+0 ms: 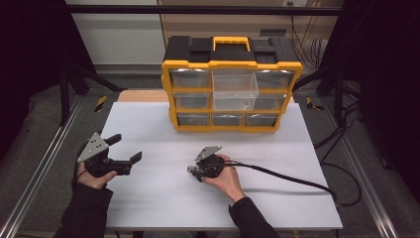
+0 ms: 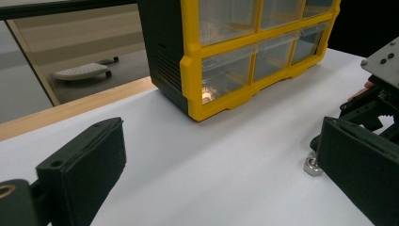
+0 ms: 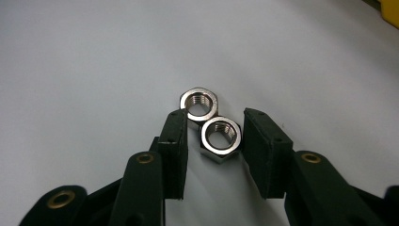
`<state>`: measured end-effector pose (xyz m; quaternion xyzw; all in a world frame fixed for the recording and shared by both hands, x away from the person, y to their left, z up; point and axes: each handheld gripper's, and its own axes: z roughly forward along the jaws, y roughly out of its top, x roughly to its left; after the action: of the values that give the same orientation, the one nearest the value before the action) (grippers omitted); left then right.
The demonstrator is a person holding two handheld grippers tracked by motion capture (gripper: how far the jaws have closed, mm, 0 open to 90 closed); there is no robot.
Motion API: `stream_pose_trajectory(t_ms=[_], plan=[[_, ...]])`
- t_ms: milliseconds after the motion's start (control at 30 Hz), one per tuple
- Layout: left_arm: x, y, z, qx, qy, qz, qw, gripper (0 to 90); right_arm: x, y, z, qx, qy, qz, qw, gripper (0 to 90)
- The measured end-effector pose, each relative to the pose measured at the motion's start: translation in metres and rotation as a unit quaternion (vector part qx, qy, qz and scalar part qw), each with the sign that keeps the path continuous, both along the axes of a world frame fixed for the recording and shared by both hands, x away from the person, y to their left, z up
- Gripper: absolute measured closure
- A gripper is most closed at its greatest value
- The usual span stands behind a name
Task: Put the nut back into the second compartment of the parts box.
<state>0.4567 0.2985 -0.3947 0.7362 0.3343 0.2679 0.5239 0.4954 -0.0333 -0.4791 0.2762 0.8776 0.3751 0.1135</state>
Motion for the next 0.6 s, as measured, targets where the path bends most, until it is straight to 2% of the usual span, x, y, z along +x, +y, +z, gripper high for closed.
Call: stream_pose_trajectory(t_ms=[100, 333, 600], plan=[[0.0003, 0.0001, -0.0002, 0.000, 0.000, 0.000, 1.0000, 1.1, 0.0001, -0.0009, -0.0003, -0.001, 0.000, 0.009, 1.0000, 63.9], [0.0002, 0.0002, -0.0001, 0.000, 0.000, 0.001, 1.0000, 1.1, -0.0011, -0.0007, 0.0004, -0.004, 0.000, 0.000, 1.0000, 69.7], [0.0003, 0.0004, -0.0002, -0.001, -0.001, 0.001, 1.0000, 1.2, -0.0008, -0.0008, 0.0005, -0.003, 0.003, -0.001, 1.0000, 70.4]])
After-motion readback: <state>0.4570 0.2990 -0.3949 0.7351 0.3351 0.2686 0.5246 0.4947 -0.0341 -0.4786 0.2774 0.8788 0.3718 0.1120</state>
